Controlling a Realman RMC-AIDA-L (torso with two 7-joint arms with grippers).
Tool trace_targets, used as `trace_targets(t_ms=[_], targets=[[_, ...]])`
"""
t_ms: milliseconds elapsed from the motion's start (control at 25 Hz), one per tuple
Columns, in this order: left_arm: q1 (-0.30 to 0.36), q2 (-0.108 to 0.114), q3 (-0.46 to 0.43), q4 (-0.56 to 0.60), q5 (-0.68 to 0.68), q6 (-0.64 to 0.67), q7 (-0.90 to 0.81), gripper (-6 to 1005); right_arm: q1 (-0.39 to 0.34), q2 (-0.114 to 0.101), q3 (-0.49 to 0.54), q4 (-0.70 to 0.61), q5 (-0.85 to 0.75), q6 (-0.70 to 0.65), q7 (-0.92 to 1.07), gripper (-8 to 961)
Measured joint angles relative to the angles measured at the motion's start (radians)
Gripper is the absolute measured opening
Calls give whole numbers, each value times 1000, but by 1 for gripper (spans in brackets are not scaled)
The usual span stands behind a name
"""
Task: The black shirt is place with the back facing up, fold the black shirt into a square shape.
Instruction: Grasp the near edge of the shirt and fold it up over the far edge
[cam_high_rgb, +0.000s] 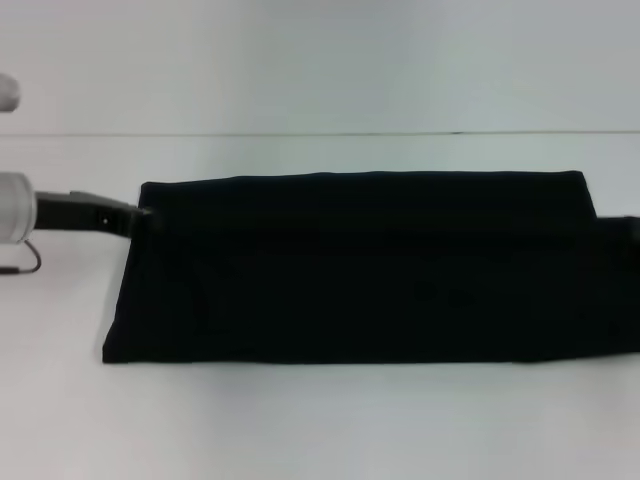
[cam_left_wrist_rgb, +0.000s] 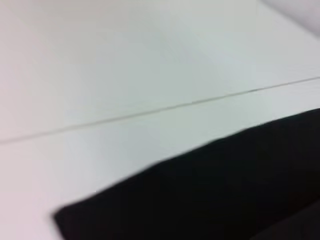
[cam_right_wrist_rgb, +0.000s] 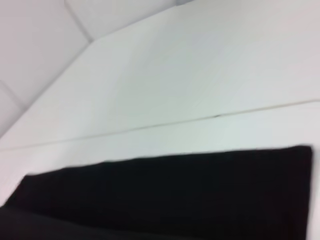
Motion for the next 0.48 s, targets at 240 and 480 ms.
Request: trace_targets(t_ms=[240,480], targets=[[-21,-6,115,-5,3,-154,-41,21,104,18,-19,85,0,239,20,36],[-54,-6,156,-39,5,-258,-44,21,173,33,-63,128,0,383,20,37]])
